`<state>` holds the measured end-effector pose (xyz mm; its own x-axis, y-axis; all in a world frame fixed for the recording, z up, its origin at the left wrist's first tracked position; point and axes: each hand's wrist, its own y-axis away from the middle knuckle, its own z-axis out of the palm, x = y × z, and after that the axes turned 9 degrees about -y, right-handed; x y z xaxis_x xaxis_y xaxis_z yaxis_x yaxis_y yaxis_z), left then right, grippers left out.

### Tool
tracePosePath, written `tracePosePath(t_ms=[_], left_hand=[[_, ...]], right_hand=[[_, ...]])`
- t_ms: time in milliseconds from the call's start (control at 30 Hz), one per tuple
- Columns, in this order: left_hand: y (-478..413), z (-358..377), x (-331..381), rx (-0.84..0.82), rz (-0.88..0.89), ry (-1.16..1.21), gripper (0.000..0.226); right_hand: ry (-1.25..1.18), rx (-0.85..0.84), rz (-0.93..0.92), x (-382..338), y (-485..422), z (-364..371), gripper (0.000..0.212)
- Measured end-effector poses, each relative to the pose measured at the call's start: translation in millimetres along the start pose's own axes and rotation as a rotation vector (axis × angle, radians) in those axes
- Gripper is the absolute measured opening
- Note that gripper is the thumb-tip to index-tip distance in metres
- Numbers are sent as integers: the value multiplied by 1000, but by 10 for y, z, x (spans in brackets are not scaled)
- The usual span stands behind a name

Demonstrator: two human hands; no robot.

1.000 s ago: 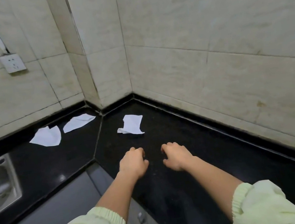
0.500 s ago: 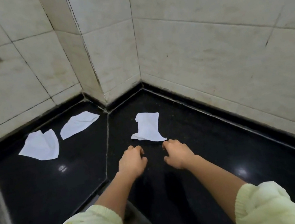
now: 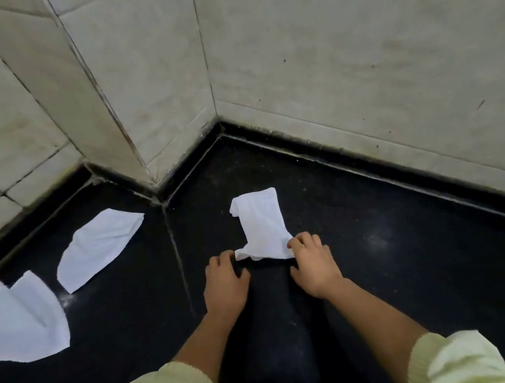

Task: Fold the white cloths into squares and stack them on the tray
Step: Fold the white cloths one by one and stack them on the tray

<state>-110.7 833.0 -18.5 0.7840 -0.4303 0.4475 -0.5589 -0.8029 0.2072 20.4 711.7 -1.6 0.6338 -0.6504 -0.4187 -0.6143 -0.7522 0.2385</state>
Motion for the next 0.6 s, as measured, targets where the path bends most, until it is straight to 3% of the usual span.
tracePosePath(t_ms=[167,333,467,600], left_hand=[[-218,87,-52,27,50,-18,29],[-414,61,-45,28,113,-4,19],[-486,-62,15,37,171,72,8],[-379,-322,158,70,207,256,3]], right_hand=[[1,12,107,64,-127,99,43],[-94,95,99,125,-215,77,22],[-416,176,127,154,-226,-125,5],[-813,241,200,168,-159,-530,14]])
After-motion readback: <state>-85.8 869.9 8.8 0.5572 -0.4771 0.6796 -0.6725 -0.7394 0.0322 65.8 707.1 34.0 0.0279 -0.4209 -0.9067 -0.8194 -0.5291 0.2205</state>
